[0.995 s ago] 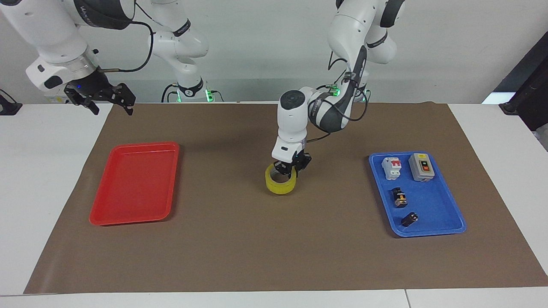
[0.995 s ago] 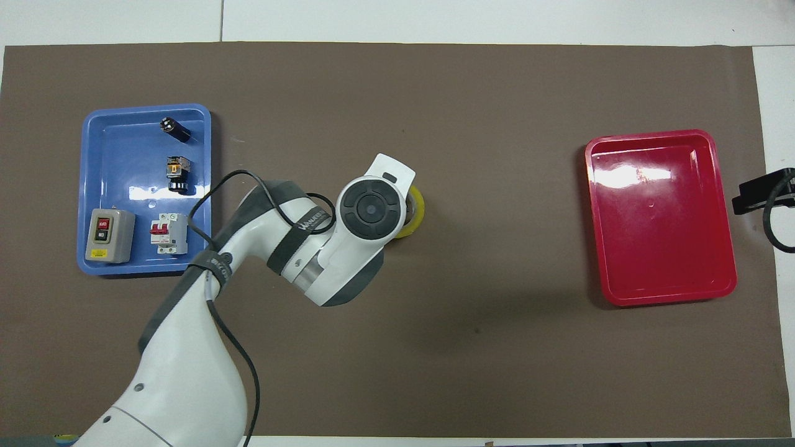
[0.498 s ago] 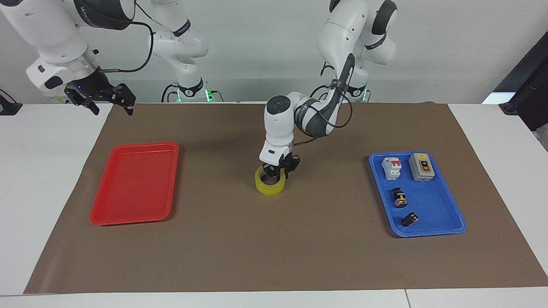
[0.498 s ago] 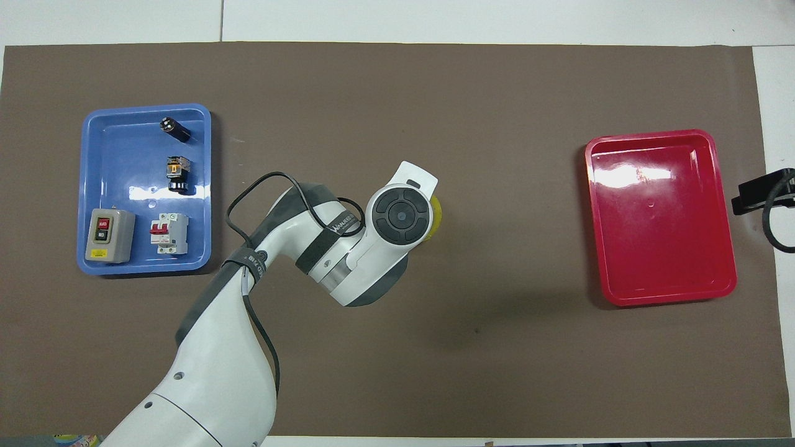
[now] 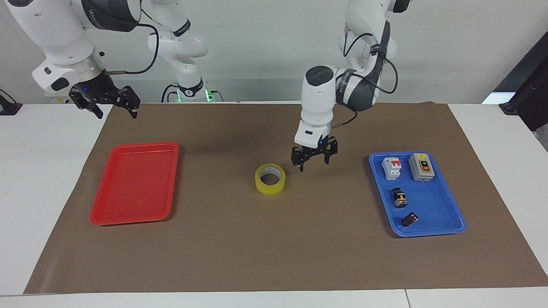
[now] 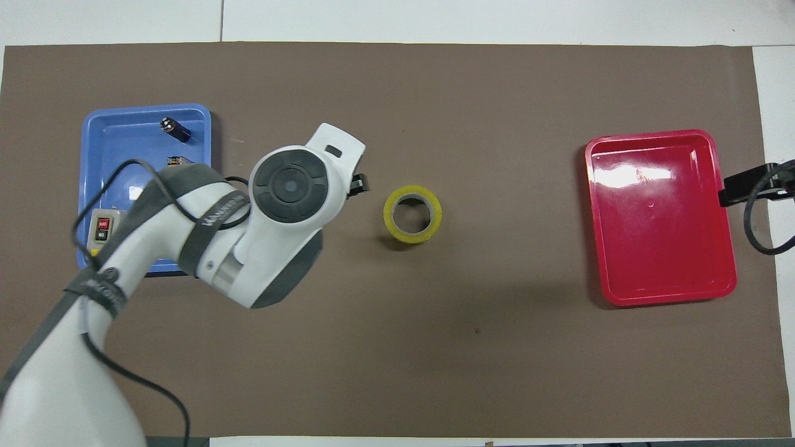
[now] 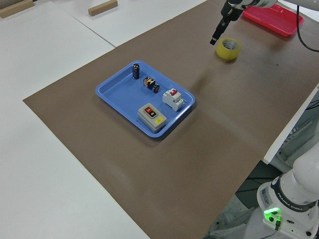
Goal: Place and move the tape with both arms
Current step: 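Withdraw the left gripper while the right gripper reaches the tape roll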
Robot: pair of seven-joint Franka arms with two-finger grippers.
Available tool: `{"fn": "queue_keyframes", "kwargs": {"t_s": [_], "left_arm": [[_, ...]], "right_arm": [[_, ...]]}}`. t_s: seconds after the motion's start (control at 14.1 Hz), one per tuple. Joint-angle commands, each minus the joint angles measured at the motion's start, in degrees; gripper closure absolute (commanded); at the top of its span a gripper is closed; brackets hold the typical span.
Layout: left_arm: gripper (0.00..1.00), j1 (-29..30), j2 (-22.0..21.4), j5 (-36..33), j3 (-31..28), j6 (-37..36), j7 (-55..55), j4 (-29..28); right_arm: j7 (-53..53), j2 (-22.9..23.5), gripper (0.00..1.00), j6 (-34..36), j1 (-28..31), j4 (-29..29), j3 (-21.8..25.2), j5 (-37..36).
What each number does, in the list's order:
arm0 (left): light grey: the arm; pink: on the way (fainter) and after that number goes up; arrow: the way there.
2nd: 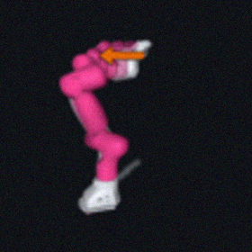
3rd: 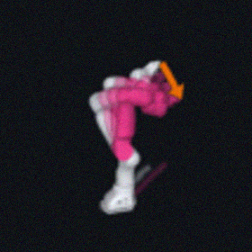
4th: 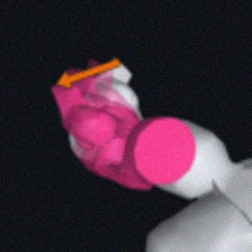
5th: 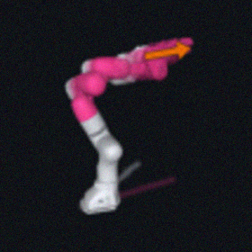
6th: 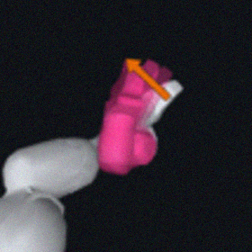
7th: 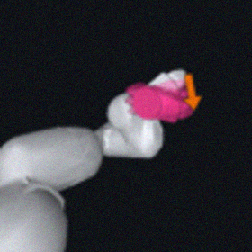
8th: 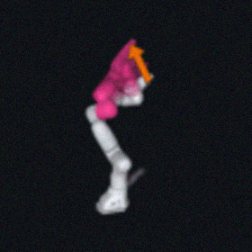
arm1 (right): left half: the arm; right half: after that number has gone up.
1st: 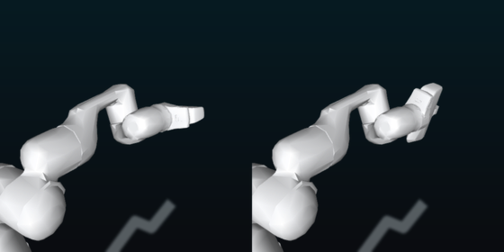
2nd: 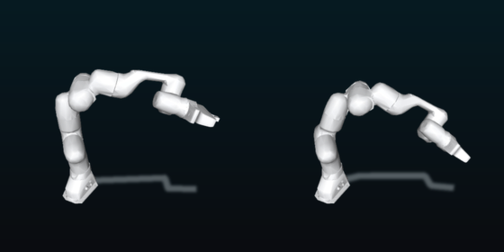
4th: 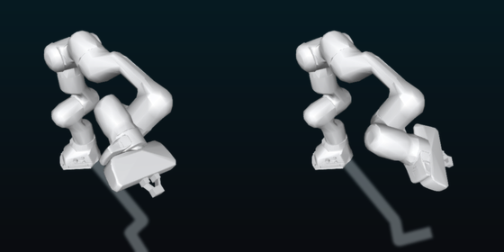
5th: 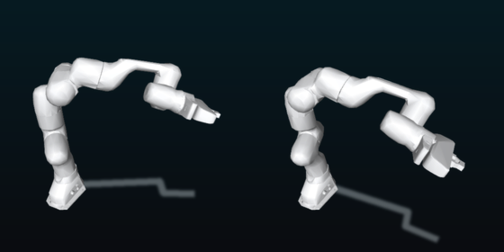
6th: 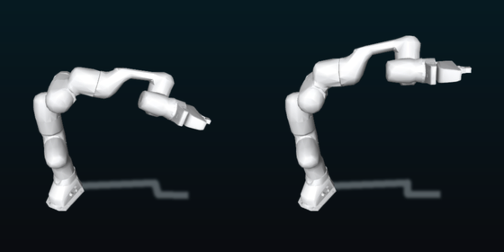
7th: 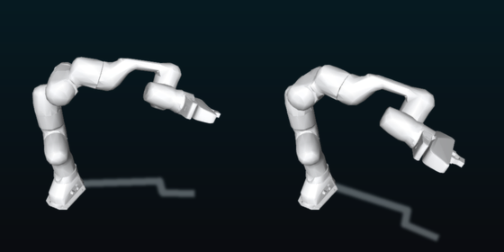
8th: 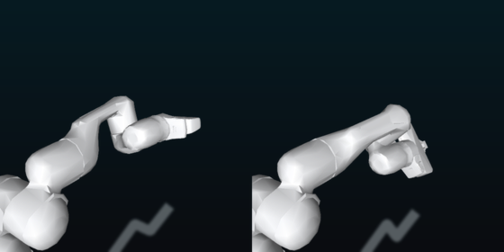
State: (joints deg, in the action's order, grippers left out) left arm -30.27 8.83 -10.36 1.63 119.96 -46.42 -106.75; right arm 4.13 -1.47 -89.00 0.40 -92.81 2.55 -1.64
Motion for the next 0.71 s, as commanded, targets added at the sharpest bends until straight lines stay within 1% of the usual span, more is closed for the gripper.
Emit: {"fn": "queue_keyframes", "kwargs": {"t_s": [0.0,0.14,0.21,0.28,0.36,0.43,0.5,0.57,0.64], "left_arm": [[0.00,6.1,-6.6,-0.3,0.4,-4.4,9.9,-3.6],[0.00,11.3,-8.3,2.3,0.4,-5.7,16.8,-3.6],[0.00,14.1,-8.7,3.3,0.4,-7.0,21.2,-3.3],[0.00,17.1,-9.5,5.7,0.3,-8.2,26.5,-2.9],[0.00,19.6,-9.7,8.7,-0.1,-8.9,30.9,-2.3],[0.00,22.2,-9.8,11.4,-0.1,-11.2,34.5,-0.8],[0.00,24.4,-9.6,12.4,-0.2,-13.6,37.8,0.8],[0.00,25.6,-9.4,12.5,-0.2,-15.4,40.7,2.3],[0.00,26.9,-9.2,12.5,-0.2,-16.8,42.2,3.7]], "right_arm": [[-5.7,-0.7,0.00,-5.1,-5.5,-1.9,-0.5,0.8],[-13.8,3.0,0.00,-8.5,-11.3,0.2,-0.5,2.9],[-18.8,5.8,0.00,-10.0,-13.7,2.1,-0.5,3.7],[-22.7,8.3,0.00,-11.4,-16.0,3.8,-0.5,3.6],[-25.1,10.9,0.00,-14.2,-18.9,4.4,-0.5,3.8],[-28.1,12.7,0.00,-18.4,-21.0,3.5,-0.6,3.9],[-31.1,14.6,0.00,-21.3,-23.1,3.1,-0.6,3.8],[-32.3,15.7,0.00,-24.7,-24.6,1.3,-0.5,3.8],[-32.3,15.6,0.00,-28.8,-25.2,-2.7,-0.6,3.8]]}}
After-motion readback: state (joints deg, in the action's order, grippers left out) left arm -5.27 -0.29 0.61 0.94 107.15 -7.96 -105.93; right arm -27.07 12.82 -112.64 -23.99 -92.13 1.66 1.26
